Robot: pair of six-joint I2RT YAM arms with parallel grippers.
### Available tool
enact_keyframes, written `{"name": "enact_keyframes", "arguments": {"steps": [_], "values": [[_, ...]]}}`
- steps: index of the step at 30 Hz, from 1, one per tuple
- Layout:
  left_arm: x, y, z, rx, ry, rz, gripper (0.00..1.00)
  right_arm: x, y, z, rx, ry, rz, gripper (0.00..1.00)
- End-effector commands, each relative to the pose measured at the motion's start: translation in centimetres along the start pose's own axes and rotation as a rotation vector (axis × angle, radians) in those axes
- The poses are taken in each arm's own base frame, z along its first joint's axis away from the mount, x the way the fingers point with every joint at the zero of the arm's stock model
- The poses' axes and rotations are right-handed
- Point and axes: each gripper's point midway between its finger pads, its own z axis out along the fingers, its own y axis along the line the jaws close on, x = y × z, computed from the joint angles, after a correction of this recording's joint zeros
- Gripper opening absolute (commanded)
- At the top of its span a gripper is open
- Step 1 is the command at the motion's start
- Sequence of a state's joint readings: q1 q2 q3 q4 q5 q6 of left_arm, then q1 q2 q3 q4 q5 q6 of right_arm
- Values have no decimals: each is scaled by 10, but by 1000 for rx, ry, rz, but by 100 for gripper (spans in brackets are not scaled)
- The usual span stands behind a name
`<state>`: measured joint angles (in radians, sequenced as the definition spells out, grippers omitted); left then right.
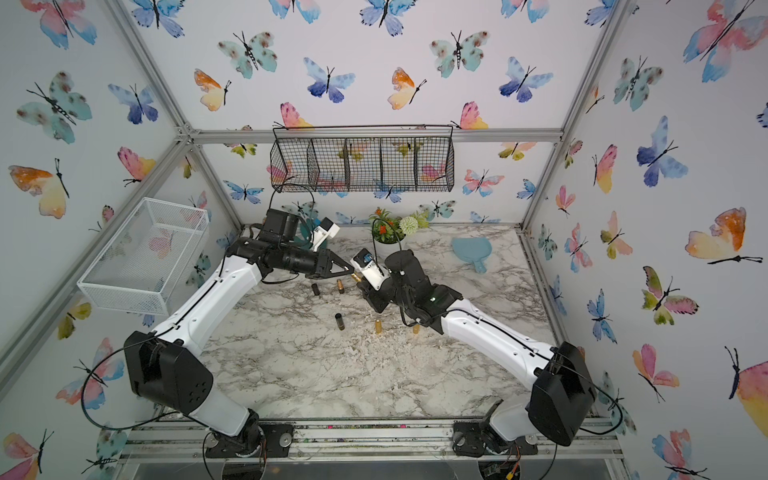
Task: Open the lipstick cap
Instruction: Open the cover of the lipstick, then place the cover at the center of the board.
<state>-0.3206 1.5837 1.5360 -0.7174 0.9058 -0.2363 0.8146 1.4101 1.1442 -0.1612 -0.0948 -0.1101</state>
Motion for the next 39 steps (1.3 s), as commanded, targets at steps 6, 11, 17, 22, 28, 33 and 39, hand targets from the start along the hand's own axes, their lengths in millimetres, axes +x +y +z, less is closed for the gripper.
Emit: {"name": "enact_keyframes", "arguments": {"steps": [6,11,17,22,28,33,39], "values": [[-30,25,-29,-67,-101,-42,0,52,-38,-25,218,156,45,4],[-45,19,9,-150,-103,42,0,42,-48,-46,284,128,47,6],[-44,33,106,-406,-36,192,1,13,-62,-91,385,44,35,7],[-25,62,179,-540,27,273,1,5,-71,-122,462,-1,34,7],[3,86,233,-634,102,349,2,2,-73,-148,491,-48,56,9],[18,113,252,-694,123,348,3,8,-74,-151,506,-40,58,9],[28,135,263,-749,143,352,6,15,-73,-143,500,-15,57,9]]}}
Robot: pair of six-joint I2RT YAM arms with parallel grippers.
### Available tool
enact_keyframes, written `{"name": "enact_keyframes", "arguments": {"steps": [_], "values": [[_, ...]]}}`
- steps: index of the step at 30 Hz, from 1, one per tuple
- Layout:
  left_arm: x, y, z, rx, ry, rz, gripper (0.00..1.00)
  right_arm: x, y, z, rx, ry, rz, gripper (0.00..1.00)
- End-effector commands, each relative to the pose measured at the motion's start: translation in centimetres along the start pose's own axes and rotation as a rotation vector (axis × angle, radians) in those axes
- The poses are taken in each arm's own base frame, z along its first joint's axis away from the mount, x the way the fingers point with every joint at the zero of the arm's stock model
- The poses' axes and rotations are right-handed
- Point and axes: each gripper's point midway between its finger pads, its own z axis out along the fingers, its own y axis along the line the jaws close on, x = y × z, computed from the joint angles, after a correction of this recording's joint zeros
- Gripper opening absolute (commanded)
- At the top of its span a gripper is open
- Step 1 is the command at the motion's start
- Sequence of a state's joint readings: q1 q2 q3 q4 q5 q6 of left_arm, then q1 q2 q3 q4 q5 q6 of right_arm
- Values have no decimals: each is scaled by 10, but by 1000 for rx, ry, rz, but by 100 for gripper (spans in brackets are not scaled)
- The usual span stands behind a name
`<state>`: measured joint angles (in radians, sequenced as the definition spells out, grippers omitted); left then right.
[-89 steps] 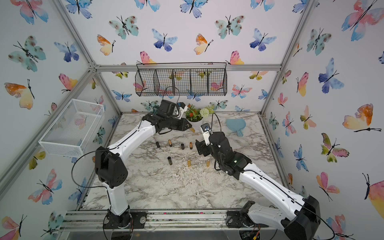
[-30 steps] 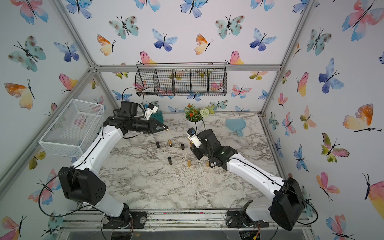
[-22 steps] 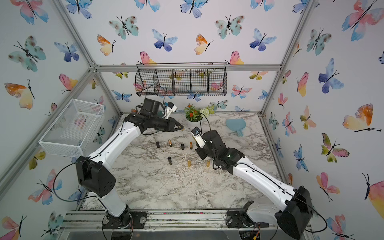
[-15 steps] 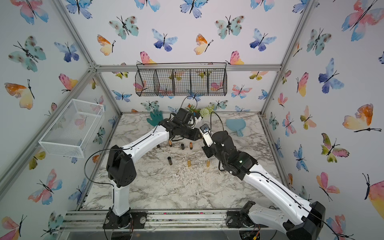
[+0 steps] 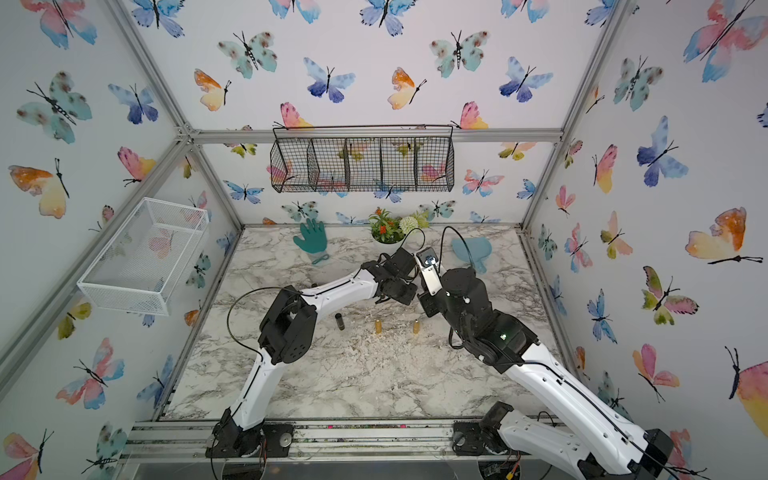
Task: Open the lipstick cap
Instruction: Place the cover at the center of the board.
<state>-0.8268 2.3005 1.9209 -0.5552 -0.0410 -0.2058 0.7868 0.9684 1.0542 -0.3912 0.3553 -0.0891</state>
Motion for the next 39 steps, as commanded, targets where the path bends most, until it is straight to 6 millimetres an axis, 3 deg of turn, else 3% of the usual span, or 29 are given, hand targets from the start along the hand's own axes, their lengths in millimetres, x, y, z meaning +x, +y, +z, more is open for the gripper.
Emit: {"name": "enact_keyframes", "arguments": {"steps": [1,10,15,20,23,31,36,39], "values": [[1,11,16,-67,-5,13,6,13,1,5,10,44,-1,9],[7,11,33,-75,13,26,9,17,5,9,-4,55,6,10],[9,5,32,-69,16,40,28,19,6,11,-4,59,9,10],[-6,2,11,-62,-27,31,40,20,7,10,-8,56,14,11],[-24,-2,-15,-43,-80,25,43,20,7,10,-8,54,12,11],[-81,-21,-120,183,-247,-41,50,12,7,9,-15,28,24,12],[-96,6,-182,371,-286,-142,56,6,20,20,-67,-2,27,12],[-87,30,-213,506,-270,-212,56,5,30,32,-99,-10,26,12]]}}
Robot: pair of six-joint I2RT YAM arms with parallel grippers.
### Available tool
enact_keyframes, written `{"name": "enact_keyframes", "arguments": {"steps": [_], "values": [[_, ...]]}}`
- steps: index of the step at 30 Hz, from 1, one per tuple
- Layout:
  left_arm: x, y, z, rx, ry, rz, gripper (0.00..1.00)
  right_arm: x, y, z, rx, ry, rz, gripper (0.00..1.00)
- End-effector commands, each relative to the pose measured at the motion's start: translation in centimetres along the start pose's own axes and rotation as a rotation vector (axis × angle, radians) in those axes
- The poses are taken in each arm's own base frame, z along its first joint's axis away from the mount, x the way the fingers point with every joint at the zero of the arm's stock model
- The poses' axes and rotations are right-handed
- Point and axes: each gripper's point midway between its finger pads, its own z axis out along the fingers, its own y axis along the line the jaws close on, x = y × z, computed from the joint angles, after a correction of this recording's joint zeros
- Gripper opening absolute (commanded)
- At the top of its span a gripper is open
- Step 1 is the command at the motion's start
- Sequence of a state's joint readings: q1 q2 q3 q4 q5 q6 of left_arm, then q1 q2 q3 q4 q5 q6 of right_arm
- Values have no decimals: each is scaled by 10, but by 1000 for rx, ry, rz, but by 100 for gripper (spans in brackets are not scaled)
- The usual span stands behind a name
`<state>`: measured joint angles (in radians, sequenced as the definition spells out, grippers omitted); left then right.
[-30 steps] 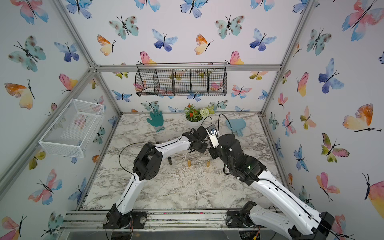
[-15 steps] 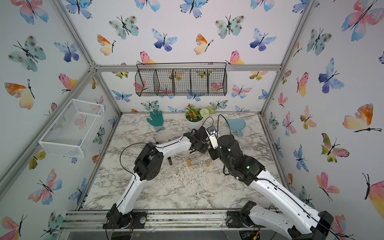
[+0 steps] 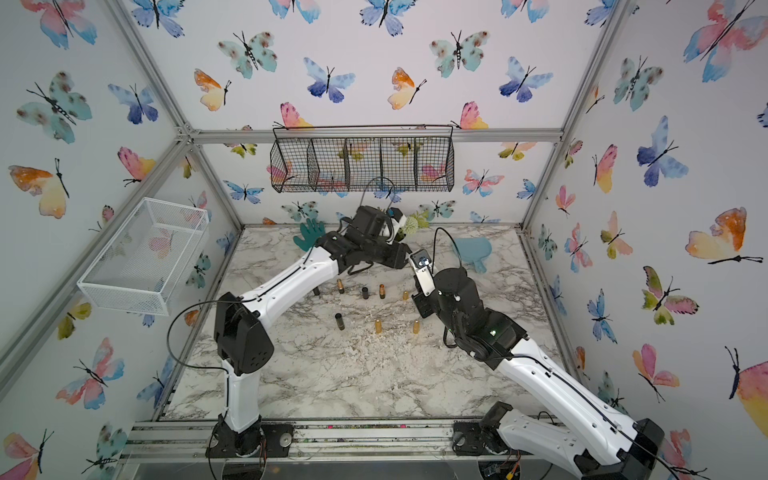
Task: Open the lipstick cap
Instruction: Place the cover at the center of the board, then place the lipstick at the center of the board.
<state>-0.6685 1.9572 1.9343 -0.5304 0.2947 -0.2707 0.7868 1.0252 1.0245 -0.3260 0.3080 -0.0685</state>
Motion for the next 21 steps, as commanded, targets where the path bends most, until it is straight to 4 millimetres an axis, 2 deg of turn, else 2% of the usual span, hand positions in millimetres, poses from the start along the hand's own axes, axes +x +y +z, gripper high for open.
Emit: {"name": "enact_keyframes", "arguments": {"steps": [1,3,6,9,15,21], "values": [[0,10,-49,195,42,-144,56,-3,17,17,-64,-27,9,12],[2,20,-74,254,41,-188,56,-2,26,27,-95,-21,2,12],[9,27,-101,311,36,-224,56,-3,38,42,-139,-24,-2,12],[19,20,-116,373,43,-230,56,-7,50,54,-182,-32,-6,12],[35,10,-121,441,80,-234,56,-11,70,78,-256,-23,-19,12],[44,14,-114,451,106,-244,56,-18,82,87,-309,-40,-12,12]]}}
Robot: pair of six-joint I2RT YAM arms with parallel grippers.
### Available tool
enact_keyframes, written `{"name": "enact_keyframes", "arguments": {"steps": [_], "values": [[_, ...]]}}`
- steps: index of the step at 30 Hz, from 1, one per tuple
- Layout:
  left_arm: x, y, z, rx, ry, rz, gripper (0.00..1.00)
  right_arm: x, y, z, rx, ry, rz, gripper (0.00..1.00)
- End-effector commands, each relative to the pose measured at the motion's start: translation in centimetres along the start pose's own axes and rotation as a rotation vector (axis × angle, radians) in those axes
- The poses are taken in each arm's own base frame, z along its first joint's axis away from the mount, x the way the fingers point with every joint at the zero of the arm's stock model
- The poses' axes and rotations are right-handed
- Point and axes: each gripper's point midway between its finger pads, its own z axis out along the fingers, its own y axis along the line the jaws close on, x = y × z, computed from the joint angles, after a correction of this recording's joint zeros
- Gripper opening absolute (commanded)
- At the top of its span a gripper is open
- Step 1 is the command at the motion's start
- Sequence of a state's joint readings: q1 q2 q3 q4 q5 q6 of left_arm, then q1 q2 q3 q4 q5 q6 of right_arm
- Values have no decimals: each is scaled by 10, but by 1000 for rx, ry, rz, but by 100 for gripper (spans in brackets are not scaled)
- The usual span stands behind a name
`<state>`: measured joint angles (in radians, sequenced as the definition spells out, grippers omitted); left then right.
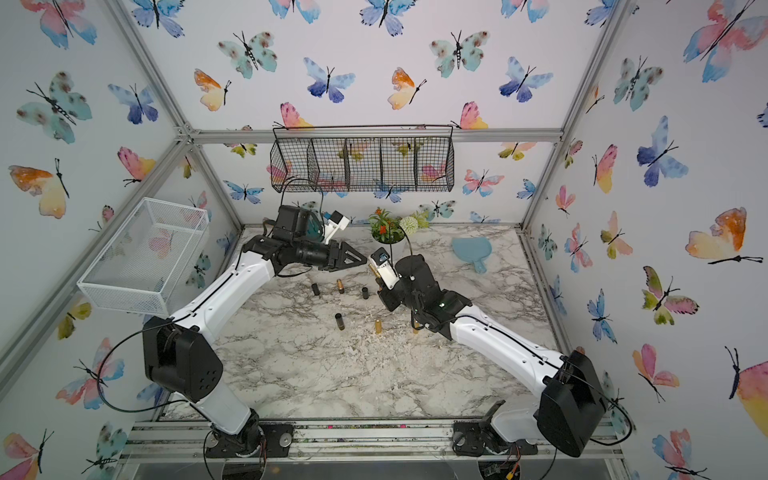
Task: Open the lipstick cap
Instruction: Place the lipstick at the center of the board.
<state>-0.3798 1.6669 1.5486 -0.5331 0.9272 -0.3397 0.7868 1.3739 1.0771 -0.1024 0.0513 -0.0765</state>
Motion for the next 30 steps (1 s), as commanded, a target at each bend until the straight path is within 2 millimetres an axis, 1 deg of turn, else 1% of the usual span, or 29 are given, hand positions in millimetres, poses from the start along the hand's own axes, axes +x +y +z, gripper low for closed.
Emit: {"name": "enact_keyframes", "arguments": {"steps": [1,4,9,13,17,23,29,30], "values": [[3,-12,-2,59,13,32,56,-29,8,-1,-52,-83,-3,12],[3,-8,2,63,23,22,54,-29,10,4,-65,-80,-3,12],[2,-6,6,80,36,18,47,-26,15,13,-87,-64,-8,12],[1,0,9,60,34,11,46,-24,20,16,-115,-60,-12,13],[2,2,12,72,45,5,41,-25,19,19,-109,-59,-11,13],[2,2,12,68,44,8,28,-24,18,23,-104,-53,-13,13],[3,3,13,65,45,9,21,-22,17,25,-98,-43,-15,14],[3,4,13,61,45,8,20,-21,16,25,-94,-41,-13,16]]}}
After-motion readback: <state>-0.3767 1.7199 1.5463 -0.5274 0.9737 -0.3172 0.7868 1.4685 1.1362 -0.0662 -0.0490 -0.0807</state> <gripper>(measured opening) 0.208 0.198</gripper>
